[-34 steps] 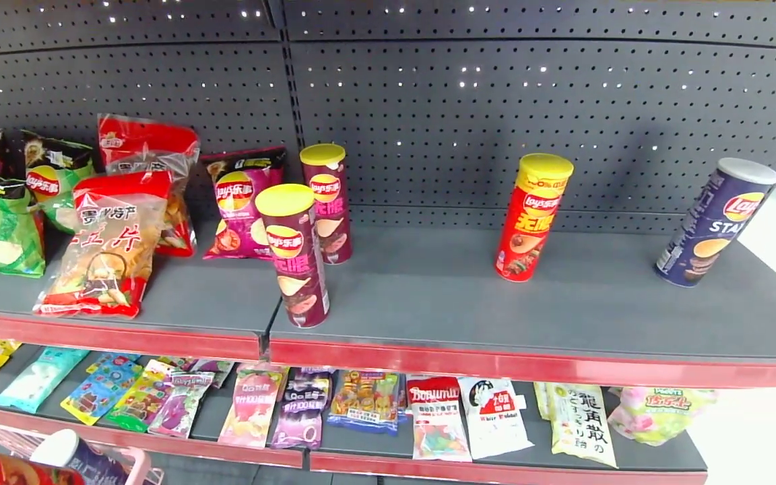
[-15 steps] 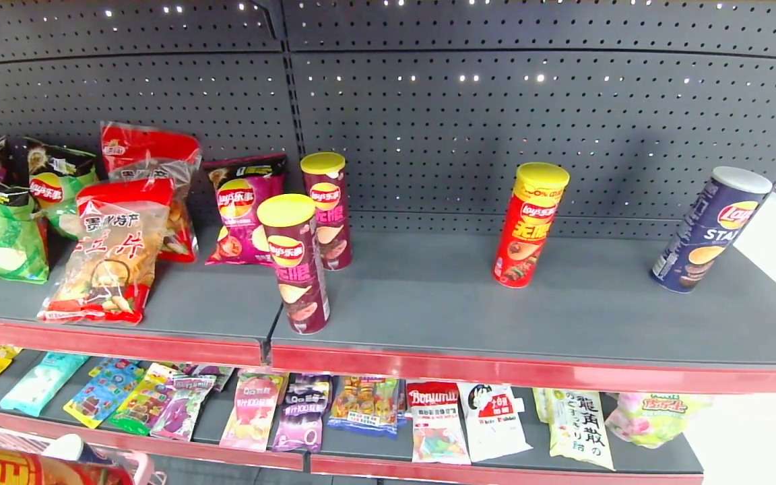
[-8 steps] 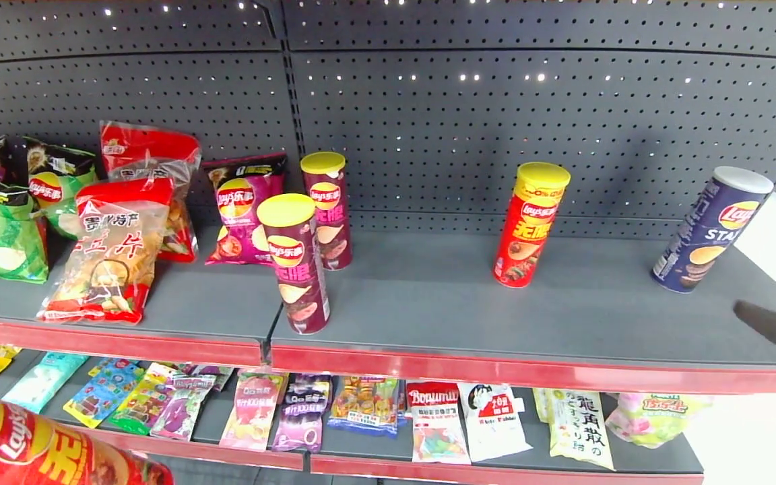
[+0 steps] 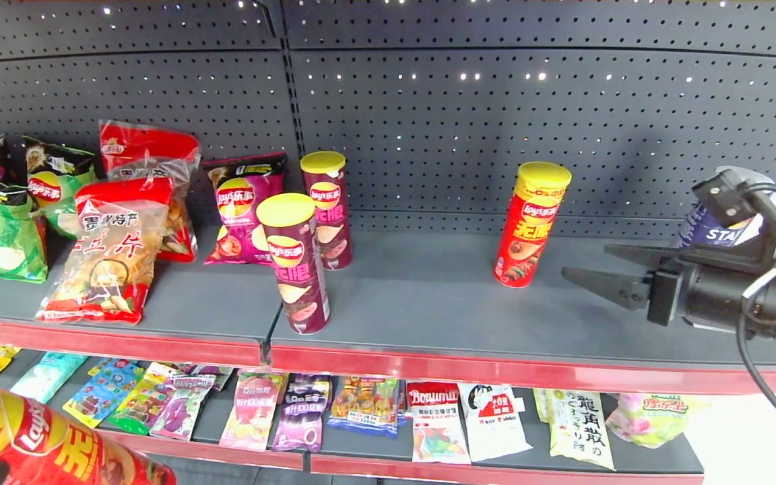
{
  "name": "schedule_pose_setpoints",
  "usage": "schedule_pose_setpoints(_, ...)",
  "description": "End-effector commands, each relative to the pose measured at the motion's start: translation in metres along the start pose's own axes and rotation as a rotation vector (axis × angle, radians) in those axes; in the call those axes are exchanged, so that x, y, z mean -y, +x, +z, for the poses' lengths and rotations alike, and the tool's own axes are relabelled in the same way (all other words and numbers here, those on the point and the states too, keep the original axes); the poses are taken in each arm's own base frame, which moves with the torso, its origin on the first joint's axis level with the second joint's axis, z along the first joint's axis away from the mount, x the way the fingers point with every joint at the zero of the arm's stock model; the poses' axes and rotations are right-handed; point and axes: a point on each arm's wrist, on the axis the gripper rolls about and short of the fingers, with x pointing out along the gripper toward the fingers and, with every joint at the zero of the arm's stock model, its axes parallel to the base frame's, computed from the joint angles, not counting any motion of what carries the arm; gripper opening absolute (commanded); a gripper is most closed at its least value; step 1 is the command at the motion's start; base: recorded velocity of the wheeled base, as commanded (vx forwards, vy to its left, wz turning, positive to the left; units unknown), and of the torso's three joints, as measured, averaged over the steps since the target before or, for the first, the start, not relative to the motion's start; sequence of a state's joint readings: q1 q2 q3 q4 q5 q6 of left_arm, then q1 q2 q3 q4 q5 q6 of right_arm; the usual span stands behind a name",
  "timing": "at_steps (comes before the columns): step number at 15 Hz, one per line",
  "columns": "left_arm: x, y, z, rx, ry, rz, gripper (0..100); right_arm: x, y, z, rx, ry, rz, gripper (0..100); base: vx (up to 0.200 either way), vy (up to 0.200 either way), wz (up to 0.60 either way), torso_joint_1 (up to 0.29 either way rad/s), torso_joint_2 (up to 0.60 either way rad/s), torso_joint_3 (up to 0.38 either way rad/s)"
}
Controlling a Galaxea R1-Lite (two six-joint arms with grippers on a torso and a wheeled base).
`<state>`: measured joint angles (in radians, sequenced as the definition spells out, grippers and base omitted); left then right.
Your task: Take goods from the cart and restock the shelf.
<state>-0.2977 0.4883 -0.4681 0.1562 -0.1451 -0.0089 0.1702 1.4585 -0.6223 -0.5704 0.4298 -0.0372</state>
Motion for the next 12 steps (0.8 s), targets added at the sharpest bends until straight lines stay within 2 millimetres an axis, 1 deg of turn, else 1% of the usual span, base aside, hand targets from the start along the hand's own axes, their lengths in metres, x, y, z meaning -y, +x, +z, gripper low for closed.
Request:
schedule_pose_setpoints(1,0.000,0.002,0.001,-0.006,0.000,-0.001,0,0.016,0.037,-0.017,-0.039,0.010,0.007,100,0.000,0.000,0.00,0.000,0.00,0.000)
schedule_pose_setpoints(3,0.000,0.001,0.003,-0.002,0.001,-0.001,0,0.029,0.051,-0.020,0.000,-0.005,0.047,100,0.000,0.000,0.00,0.000,0.00,0.000)
schedule_pose_setpoints(4,0.000,0.002,0.004,-0.002,0.001,-0.001,0,0.036,0.055,-0.019,0.007,-0.020,0.056,100,0.000,0.000,0.00,0.000,0.00,0.000)
schedule_pose_setpoints(5,0.000,0.002,0.004,0.000,0.001,-0.001,0,0.037,0.056,-0.019,0.007,-0.024,0.058,100,0.000,0.000,0.00,0.000,0.00,0.000)
schedule_pose_setpoints(6,0.000,0.001,0.005,0.005,0.002,-0.001,0,0.044,0.059,-0.017,0.015,-0.036,0.072,100,0.000,0.000,0.00,0.000,0.00,0.000)
schedule_pose_setpoints(8,0.000,0.001,0.005,0.003,0.002,0.001,0,0.049,0.063,-0.016,0.020,-0.037,0.076,100,0.000,0.000,0.00,0.000,0.00,0.000)
schedule_pose_setpoints(9,0.000,0.002,0.004,0.000,0.004,-0.001,0,0.063,0.070,-0.010,0.039,-0.068,0.054,100,0.000,0.000,0.00,0.000,0.00,0.000)
schedule_pose_setpoints(11,0.000,0.003,0.005,-0.005,0.005,-0.004,0,0.077,0.076,-0.007,0.053,-0.085,0.059,100,0.000,0.000,0.00,0.000,0.00,0.000)
schedule_pose_setpoints(12,0.000,0.003,0.005,-0.005,0.005,-0.005,0,0.081,0.077,-0.007,0.056,-0.087,0.064,100,0.000,0.000,0.00,0.000,0.00,0.000)
